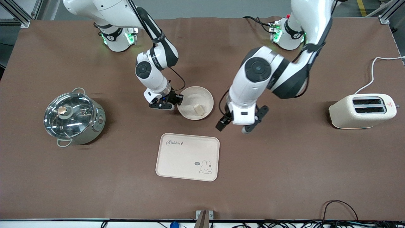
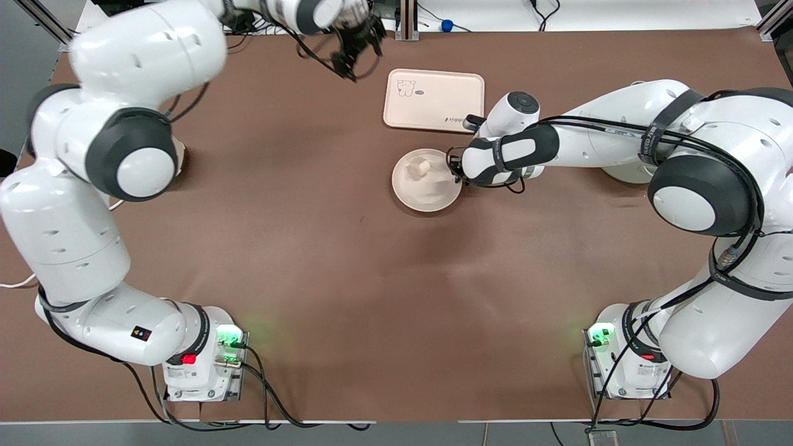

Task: Place bun in plate and plate on tray
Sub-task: 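Open the left gripper and lift it away from the plate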

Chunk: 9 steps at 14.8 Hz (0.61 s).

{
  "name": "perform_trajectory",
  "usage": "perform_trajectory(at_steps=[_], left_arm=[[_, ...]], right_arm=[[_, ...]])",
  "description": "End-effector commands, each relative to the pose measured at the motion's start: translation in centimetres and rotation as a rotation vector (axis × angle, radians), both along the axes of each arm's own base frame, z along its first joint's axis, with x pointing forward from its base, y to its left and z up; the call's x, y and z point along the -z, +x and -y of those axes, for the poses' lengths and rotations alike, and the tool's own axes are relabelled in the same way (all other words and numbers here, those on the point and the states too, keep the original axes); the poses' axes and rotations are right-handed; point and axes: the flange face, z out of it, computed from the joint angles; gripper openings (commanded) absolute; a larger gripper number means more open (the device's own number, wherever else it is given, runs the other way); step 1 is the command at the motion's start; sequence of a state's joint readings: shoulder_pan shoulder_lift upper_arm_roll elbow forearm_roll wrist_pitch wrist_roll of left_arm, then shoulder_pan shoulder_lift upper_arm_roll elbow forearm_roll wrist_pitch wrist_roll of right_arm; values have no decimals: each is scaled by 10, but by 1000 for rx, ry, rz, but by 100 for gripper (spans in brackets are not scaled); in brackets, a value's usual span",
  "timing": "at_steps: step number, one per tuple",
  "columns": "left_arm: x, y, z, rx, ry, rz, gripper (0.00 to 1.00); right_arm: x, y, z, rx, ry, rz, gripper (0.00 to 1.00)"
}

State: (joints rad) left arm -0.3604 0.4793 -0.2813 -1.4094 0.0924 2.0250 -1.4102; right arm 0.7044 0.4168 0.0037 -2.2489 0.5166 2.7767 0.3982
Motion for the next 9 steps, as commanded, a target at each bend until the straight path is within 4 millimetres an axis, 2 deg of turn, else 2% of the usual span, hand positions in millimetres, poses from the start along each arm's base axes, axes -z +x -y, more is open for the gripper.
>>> perform_trajectory(at_steps=[1,3,7,9], left_arm=[[-44,10,-49,114,52,46,100],[-71,17,-86,212,80,72,100],[-106,27,-158,333,132,83,100],[-123,30,-186,372,148,106,100]], right_arm=[[-1,0,-2,19,9,2,23],[-1,0,-3,19,10,4,22],[-5,3,-6,17,17,11,13],[-6,1,-11,10,19,13,9]])
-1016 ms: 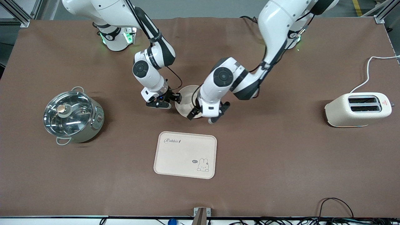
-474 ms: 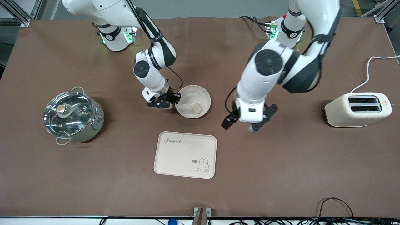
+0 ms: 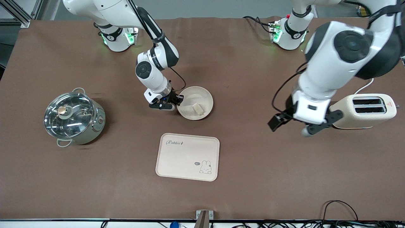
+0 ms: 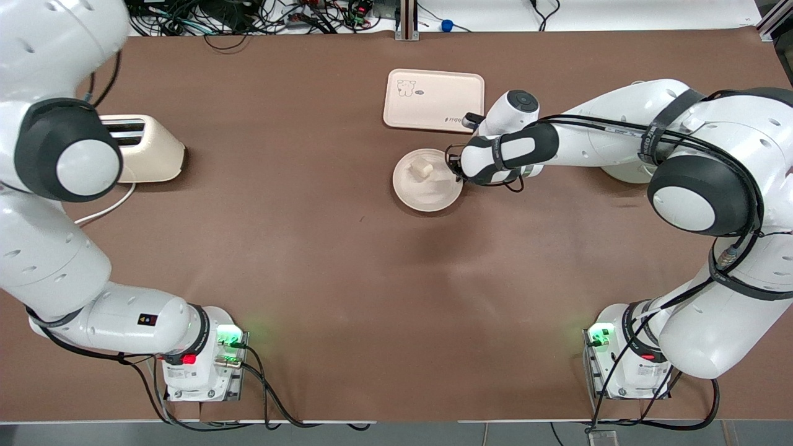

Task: Place bun in plate and plate on tray
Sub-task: 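Return the left arm to rest while the right gripper drags the plate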

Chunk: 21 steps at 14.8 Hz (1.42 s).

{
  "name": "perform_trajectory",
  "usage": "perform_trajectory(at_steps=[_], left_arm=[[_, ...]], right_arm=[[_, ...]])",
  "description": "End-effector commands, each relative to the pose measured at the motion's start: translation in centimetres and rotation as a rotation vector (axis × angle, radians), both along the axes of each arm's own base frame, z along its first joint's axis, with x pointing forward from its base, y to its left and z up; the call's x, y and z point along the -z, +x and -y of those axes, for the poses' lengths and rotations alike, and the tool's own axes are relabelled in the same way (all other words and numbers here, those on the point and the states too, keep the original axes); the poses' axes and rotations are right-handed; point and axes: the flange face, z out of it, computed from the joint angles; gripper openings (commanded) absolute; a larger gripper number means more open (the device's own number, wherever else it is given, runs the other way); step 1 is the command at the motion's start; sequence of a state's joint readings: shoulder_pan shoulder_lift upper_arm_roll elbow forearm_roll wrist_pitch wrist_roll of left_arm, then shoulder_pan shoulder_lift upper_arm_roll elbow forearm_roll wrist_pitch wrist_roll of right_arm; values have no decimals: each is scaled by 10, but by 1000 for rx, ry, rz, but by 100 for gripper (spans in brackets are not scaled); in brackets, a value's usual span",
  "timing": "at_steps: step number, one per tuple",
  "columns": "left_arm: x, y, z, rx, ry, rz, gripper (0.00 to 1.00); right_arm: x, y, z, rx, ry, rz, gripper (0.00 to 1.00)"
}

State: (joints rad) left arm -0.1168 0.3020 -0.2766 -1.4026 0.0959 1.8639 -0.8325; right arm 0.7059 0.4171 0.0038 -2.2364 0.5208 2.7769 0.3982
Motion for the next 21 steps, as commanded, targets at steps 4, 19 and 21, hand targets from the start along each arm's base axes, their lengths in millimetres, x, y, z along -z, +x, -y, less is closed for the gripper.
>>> perform_trajectory(at_steps=[4,19,21], left_arm=[[-37,-10,-65,143,78,-11,100],[-112,-85,-179,459,152,-97,100],[-111,-101,-189,501,133,-106,100]], right_arm=[[-5,0,-9,16,16,8,1],[-57,73,7,168,134,40,0],[-68,101,18,206,157,74,1]])
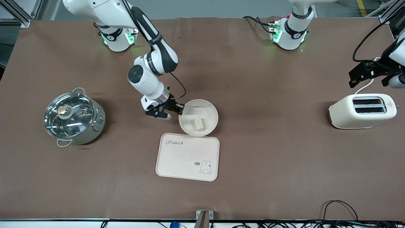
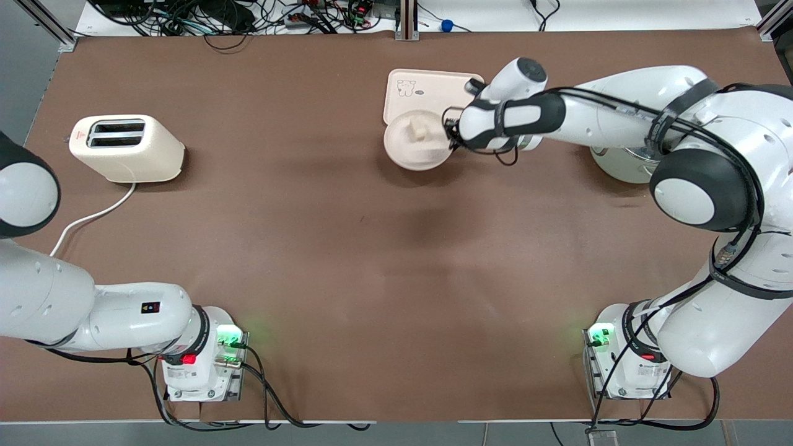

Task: Place bun in plate and plate on tray
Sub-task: 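Move the plate onto the white tray with the right gripper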

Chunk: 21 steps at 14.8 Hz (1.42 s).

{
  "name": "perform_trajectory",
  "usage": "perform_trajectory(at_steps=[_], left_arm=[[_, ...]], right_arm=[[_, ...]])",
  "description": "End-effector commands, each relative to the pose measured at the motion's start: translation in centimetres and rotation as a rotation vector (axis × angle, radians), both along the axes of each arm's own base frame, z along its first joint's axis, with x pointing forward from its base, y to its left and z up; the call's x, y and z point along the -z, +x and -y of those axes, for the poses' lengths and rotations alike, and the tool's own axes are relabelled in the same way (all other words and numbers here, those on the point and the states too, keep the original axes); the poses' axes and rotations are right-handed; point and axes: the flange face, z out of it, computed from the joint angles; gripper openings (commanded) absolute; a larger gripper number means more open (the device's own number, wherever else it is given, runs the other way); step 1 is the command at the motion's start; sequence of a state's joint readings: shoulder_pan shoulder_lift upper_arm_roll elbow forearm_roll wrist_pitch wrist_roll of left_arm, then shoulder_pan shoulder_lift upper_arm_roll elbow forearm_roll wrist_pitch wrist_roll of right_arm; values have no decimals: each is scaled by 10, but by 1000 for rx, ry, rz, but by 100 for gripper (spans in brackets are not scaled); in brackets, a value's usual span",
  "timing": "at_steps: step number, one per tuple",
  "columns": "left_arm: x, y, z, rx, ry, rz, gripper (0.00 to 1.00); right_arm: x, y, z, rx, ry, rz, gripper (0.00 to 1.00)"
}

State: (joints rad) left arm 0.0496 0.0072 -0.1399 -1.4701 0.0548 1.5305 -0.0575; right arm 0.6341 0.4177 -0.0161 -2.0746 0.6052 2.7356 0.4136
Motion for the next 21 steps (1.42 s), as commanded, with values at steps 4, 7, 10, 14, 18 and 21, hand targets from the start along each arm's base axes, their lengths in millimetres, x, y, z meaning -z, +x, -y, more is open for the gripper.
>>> perform_trajectory(at_steps=[4,7,10,14,18,21], left_arm=[[-4,-33,-12,34,-16,-28,100],[-2,-33,-12,36,-16,-34,100],[3,-35,-9,39,-13,-77,100],[-9,-35,-10,37,-14,-51,100],[-13,-35,-13,36,-15,-44,100],[-14,-35,-15,31,-14,-42,100]], right_arm=[[11,106,40,125,63,-19,0],[18,135,41,145,78,4,0],[38,140,34,133,66,-2,0],[58,144,24,119,57,-3,0],[62,153,32,119,47,6,1],[62,154,39,125,43,4,1]])
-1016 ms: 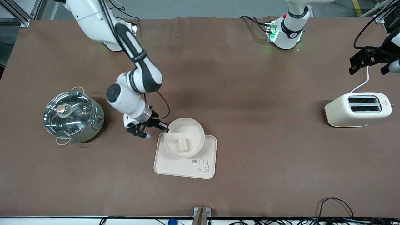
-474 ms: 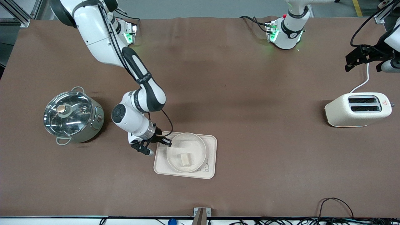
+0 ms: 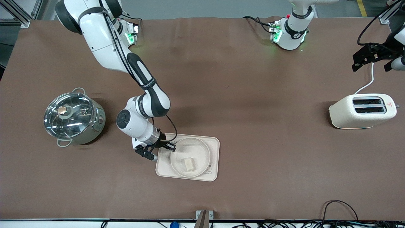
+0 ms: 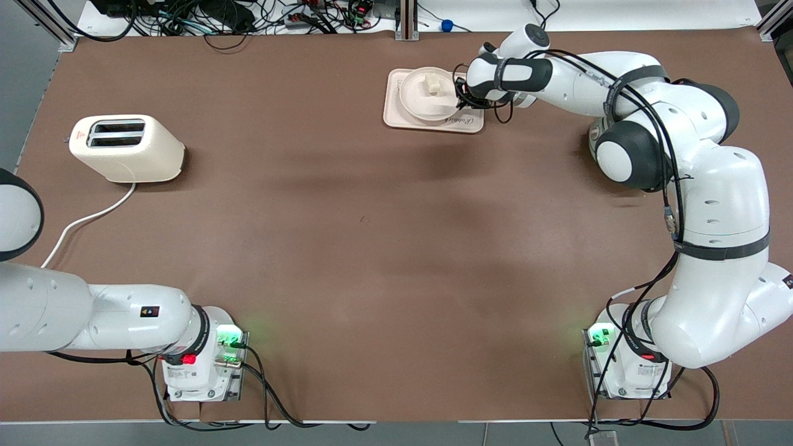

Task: Place bun in plate and plate on tray
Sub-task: 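Open the right gripper to release the plate on the tray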

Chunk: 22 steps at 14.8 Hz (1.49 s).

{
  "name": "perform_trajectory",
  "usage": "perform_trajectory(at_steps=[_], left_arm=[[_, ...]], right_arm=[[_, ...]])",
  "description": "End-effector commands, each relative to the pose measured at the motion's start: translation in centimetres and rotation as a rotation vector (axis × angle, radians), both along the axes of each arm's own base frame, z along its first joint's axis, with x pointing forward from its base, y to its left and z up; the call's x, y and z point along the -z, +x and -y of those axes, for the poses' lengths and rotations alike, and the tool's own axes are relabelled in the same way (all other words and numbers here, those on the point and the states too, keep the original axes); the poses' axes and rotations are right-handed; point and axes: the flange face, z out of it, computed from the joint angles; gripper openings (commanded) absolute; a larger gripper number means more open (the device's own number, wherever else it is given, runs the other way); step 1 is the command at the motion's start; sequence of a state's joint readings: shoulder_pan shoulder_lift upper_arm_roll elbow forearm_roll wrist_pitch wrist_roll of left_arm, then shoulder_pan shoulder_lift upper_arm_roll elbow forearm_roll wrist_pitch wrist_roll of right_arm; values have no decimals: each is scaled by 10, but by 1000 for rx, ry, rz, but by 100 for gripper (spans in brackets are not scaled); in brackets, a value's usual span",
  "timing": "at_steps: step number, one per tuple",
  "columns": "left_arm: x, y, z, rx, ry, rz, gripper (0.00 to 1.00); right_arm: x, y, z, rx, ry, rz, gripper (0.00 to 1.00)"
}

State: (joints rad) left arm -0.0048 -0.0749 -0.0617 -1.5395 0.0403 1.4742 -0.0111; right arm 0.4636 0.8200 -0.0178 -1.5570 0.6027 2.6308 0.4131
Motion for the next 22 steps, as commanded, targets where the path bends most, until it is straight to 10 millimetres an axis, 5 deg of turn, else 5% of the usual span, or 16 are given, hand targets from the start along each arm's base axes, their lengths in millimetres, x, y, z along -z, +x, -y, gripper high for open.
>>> perform_trajectory(at_steps=[1,5,6,7,9,12,15,22], left_arm=[[-7,-4,-2,11,-11,4,100],[-6,-4,-4,8,-8,3,100],[-6,-3,-5,6,-7,3,100],[-6,-3,-6,5,-6,3,100],[-5,-2,-5,4,-4,0,100],[-2,0,-6,2,0,-6,100],[-4,-2,-4,5,1,-2,100],[-1,-4,2,2,2,-14,100]], right_arm=[[0,5,7,-3,-4,-5,1],[2,7,16,-22,-32,-29,1],[2,6,15,-25,-33,-30,8],[1,6,14,-28,-33,-32,29],[-1,4,14,-46,-28,-79,55],[-6,1,12,-60,-26,-104,77],[-12,4,19,-70,-37,-136,82],[-72,21,49,-73,-67,-160,87]])
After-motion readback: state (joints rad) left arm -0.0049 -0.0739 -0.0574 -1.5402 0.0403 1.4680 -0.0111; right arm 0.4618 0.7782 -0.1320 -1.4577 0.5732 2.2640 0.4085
